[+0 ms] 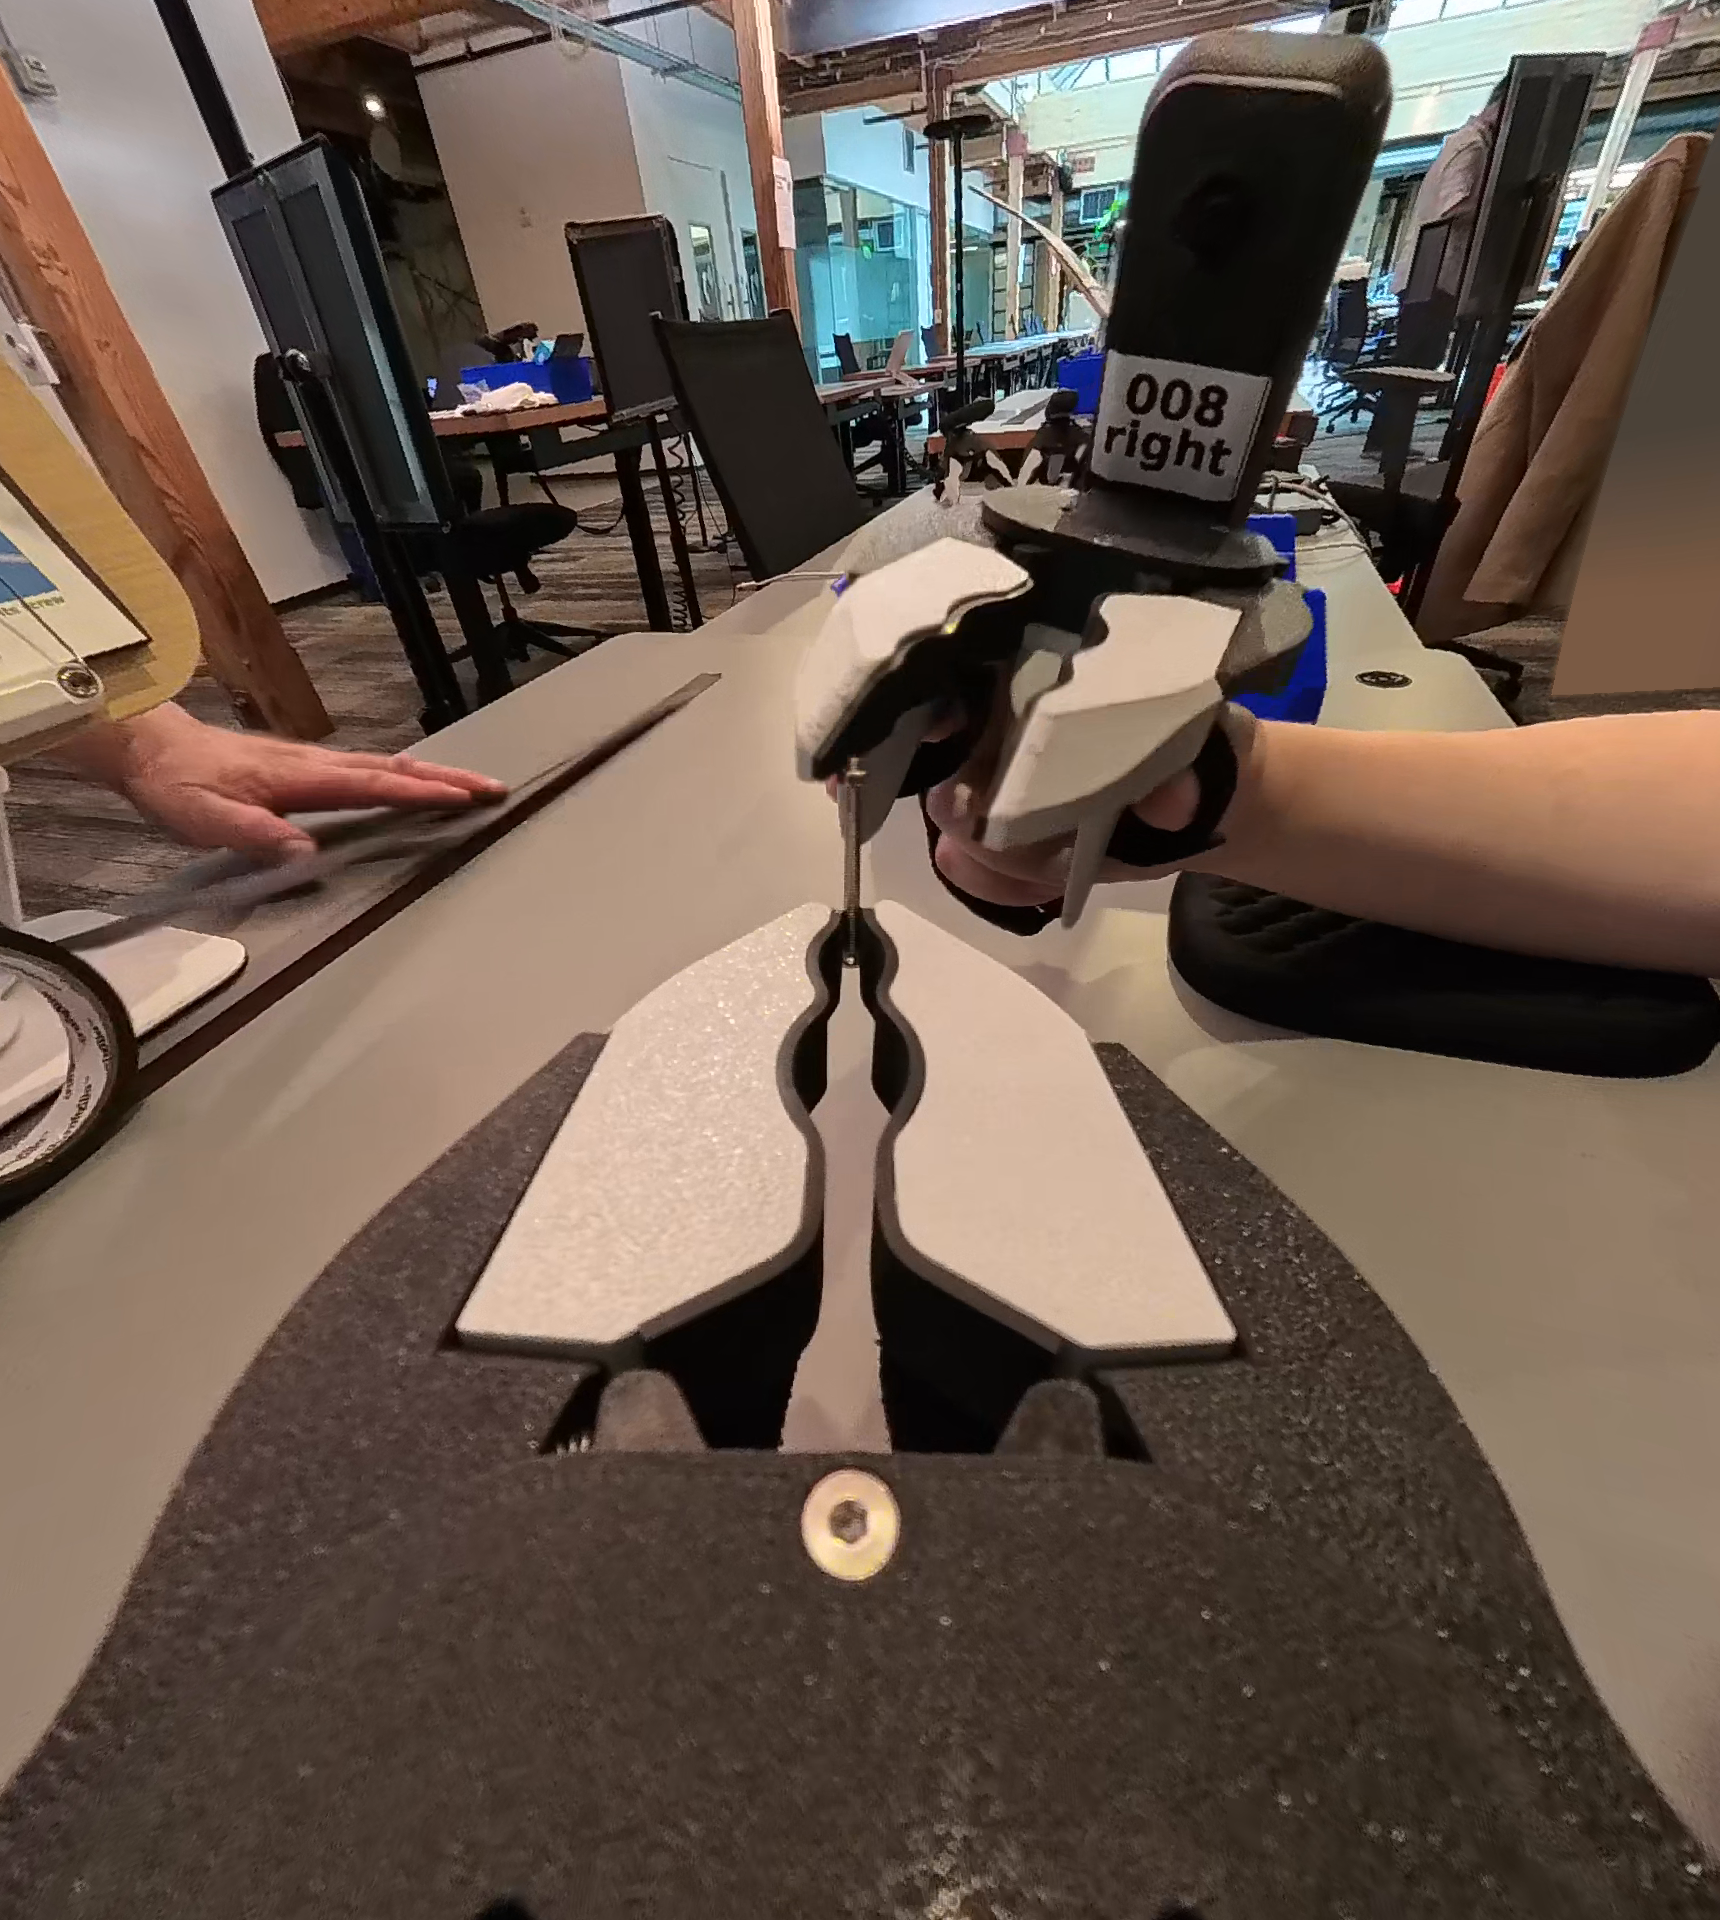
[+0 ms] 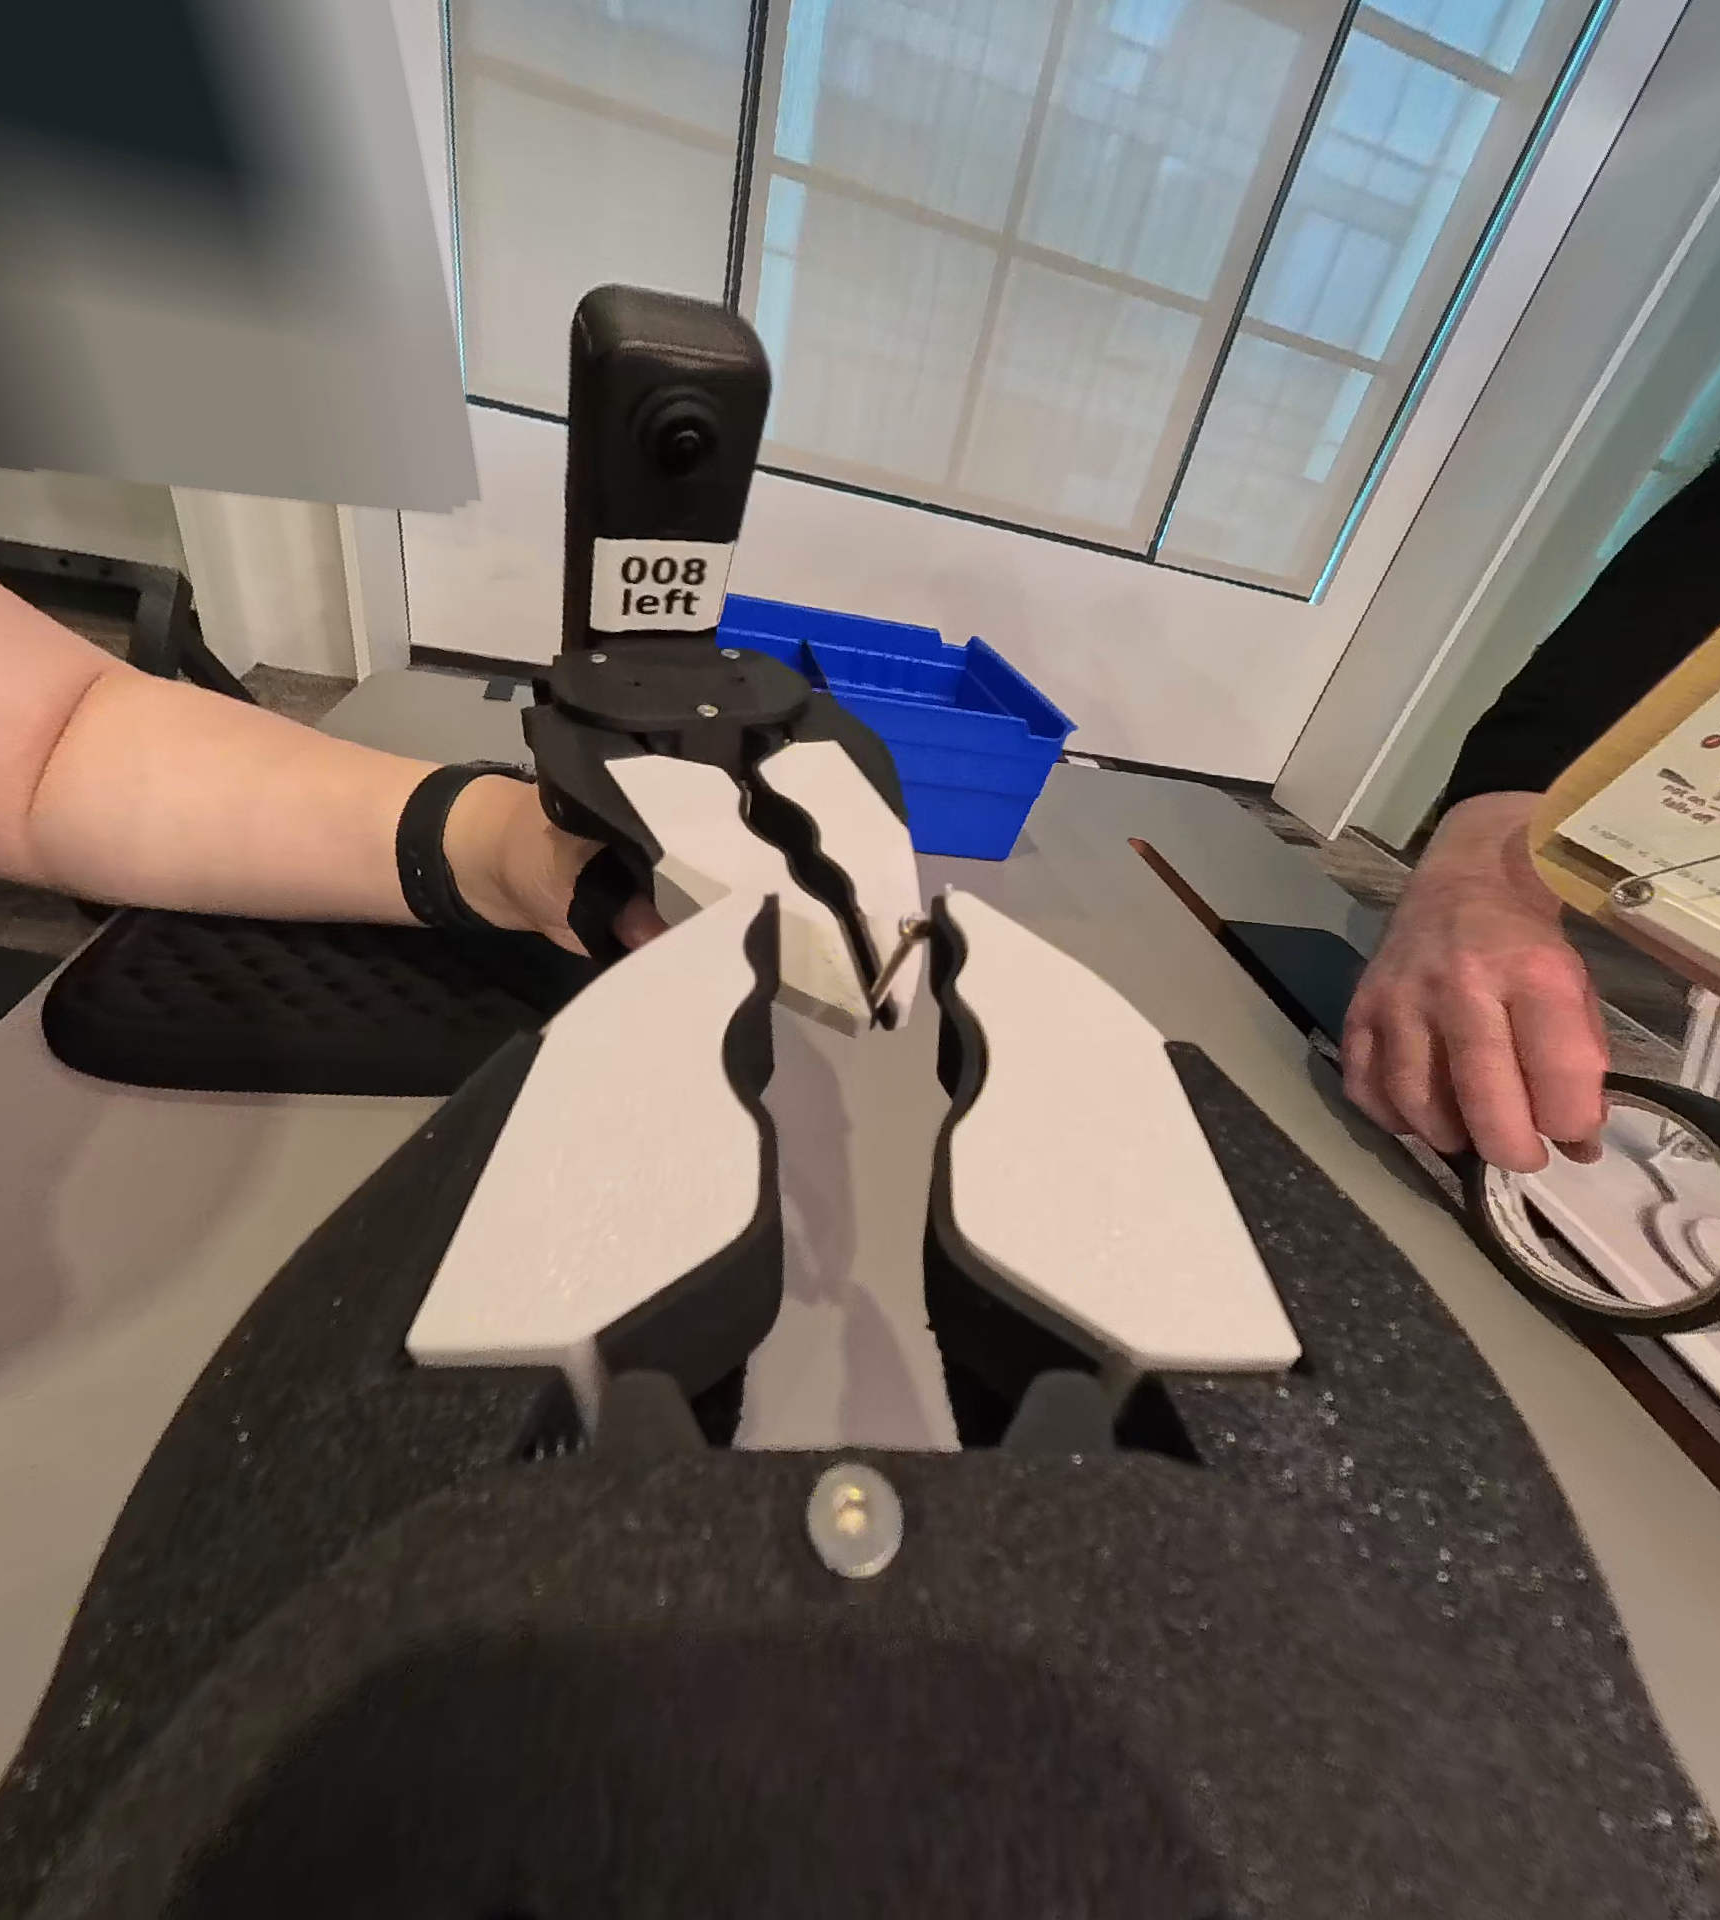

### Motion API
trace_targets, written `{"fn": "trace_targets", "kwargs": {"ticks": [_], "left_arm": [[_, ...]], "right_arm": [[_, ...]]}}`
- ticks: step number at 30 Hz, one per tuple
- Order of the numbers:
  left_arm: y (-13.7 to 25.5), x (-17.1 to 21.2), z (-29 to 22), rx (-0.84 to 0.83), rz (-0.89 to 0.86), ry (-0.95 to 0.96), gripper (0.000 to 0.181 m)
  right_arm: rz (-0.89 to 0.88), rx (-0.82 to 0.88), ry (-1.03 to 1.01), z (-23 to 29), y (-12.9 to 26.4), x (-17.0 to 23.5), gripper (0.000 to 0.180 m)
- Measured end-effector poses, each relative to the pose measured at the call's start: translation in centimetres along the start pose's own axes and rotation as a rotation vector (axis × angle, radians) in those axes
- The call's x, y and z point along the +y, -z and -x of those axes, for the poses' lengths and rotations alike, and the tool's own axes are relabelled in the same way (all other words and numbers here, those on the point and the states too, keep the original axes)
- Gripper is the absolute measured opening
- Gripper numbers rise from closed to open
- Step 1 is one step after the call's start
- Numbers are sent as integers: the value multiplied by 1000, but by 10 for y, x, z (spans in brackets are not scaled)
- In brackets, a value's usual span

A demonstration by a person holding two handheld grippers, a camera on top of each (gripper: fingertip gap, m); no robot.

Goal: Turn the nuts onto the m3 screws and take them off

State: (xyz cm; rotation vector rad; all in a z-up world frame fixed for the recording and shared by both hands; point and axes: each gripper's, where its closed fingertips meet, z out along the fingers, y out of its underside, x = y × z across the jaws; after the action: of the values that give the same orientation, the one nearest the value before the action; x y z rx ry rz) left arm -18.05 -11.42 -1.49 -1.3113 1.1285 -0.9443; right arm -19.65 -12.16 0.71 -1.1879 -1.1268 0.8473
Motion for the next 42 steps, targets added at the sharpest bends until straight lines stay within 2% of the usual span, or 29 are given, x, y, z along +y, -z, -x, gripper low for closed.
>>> {"fn": "trace_targets", "kwargs": {"ticks": [6, 11, 15, 19, 24, 29, 32, 37, 42], "left_arm": [[1, -1, 0, -4, -5, -2, 2], [1, -1, 0, -2, -5, -3, 2], [2, -1, 1, -6, -4, -5, 2], [3, -2, 3, -11, -12, 5, 2], [1, -1, -1, 0, -5, -5, 2], [2, 0, 0, -4, -1, -9, 2], [3, -2, 2, -8, -11, 0, 2], [1, -1, -1, -1, -3, -9, 2], [2, -1, 1, -4, -4, -7, 2]], "right_arm": [[12, -9, -6, -4, 7, 2, 17], [-23, 20, -13, -6, 5, -4, 27], [22, 0, 17, 0, 1, 3, 27], [18, -21, 1, 0, 5, 3, 15], [1, 16, 2, -3, 1, 0, 28], [28, -8, 18, 1, 1, 3, 25], [27, -18, 1, -2, 6, 4, 15], [-8, 19, 10, -4, 3, -2, 29], [36, -4, 29, 1, 2, 4, 25]]}}
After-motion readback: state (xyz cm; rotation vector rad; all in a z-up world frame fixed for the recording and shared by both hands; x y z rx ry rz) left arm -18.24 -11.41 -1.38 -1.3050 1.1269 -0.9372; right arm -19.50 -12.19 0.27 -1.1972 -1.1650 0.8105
